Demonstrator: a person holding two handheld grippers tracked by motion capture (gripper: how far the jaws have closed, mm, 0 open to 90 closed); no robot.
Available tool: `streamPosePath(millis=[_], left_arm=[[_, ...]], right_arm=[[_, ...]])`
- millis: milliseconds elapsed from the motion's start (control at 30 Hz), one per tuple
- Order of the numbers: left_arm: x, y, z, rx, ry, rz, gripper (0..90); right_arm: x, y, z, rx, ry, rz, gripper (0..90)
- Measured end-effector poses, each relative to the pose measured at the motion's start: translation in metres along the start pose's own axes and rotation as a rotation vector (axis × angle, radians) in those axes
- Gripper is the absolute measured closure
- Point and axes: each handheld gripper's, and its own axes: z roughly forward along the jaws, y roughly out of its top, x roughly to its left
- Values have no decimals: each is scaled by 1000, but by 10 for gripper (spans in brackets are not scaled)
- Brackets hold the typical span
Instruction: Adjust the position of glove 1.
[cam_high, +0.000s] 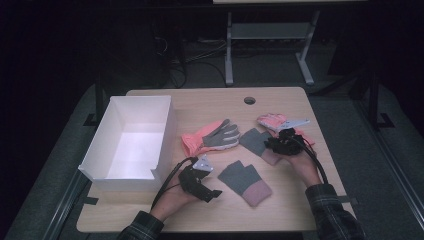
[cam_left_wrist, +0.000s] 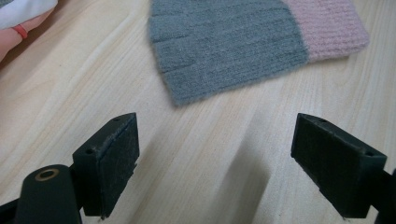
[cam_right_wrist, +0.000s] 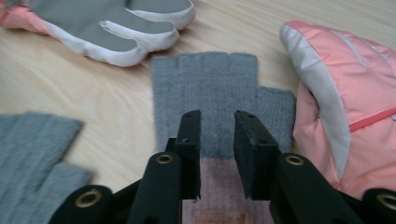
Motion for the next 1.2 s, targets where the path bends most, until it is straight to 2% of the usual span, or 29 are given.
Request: streamPosePath(millis=[167, 200, 267, 367, 500, 600, 633, 800, 900, 1033, 1200], left_arm=[[1, 0, 1, 12, -2, 13, 150], [0, 0, 2, 1, -2, 0, 150], [0, 0, 2, 2, 0, 1, 151], [0, 0, 2, 5, 2, 1, 152], [0, 0, 4, 12, 3, 1, 152], [1, -1, 3, 22, 0, 12, 164], [0, -1, 3, 21, -1, 9, 179], [2, -2, 2, 14, 0, -1, 190], [2, -1, 1, 12, 0, 3, 189], [4, -2, 2, 15, 1, 0, 174], [3, -3, 3, 8, 1, -10, 156]], right_arm=[[-6, -4, 11, 38, 12, 29, 735], [-7, -5, 14, 44, 13, 27, 735], [-6, -6, 18, 71, 6, 29, 734], [-5, -7, 20, 72, 5, 37, 734], [-3, -8, 22, 73, -16, 1, 777], [-4, -8, 23, 70, -4, 15, 819], [-7, -9, 23, 66, 11, 42, 859], [-8, -10, 23, 52, 25, 66, 881], [-9, -8, 18, 47, 32, 77, 884], [-10, -5, 5, 5, 44, 101, 884], [-4, -4, -13, -6, 38, 88, 884]])
